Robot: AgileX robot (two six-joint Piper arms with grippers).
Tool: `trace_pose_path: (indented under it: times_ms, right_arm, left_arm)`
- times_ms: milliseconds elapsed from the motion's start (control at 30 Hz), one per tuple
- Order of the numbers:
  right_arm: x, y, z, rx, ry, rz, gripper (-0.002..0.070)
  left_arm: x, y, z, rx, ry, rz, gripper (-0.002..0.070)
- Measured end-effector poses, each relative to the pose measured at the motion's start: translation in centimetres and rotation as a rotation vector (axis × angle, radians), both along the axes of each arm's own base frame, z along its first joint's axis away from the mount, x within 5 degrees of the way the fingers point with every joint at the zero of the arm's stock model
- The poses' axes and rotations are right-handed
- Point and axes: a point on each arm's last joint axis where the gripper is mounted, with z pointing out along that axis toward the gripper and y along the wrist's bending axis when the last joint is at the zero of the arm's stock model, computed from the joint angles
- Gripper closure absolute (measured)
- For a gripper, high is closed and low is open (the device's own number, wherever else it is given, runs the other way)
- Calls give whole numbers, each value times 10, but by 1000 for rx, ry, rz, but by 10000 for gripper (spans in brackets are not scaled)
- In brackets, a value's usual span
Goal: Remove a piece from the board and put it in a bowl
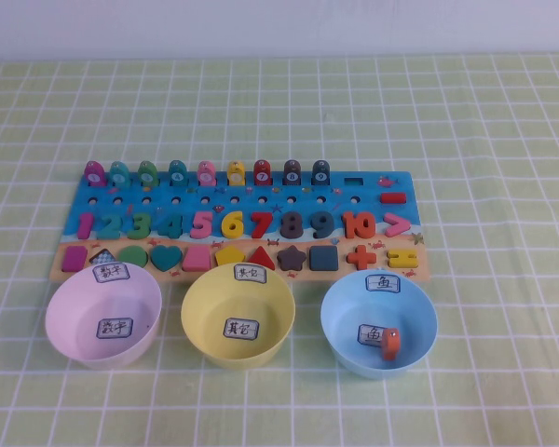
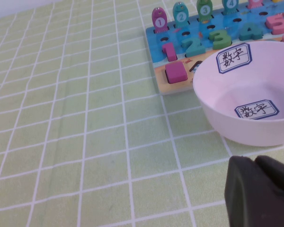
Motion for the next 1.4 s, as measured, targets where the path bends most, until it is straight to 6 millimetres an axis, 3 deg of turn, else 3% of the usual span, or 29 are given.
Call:
trace_pose_path:
  times_ms: [133, 233, 600, 967, 1167, 1400]
  right_arm:
    - [0, 5, 10, 418, 0, -5, 694]
    - [0, 5, 14, 577, 1, -14, 694]
    - [0, 7, 13, 579, 24, 7, 694]
    - [-3, 11, 16, 384, -10, 71, 694]
    - [-4, 16, 51, 212, 11, 156, 694]
    - [11, 21, 98, -130, 229, 273, 694]
  left_arm:
    - [0, 0, 0, 0, 0, 0, 680]
    - [0, 0, 0, 0, 0, 0, 680]
    - [0, 0, 0, 0, 0, 0, 680]
    - [0, 0, 0, 0, 0, 0, 680]
    - [0, 0, 0, 0, 0, 0, 680]
    - [0, 0, 0, 0, 0, 0, 680]
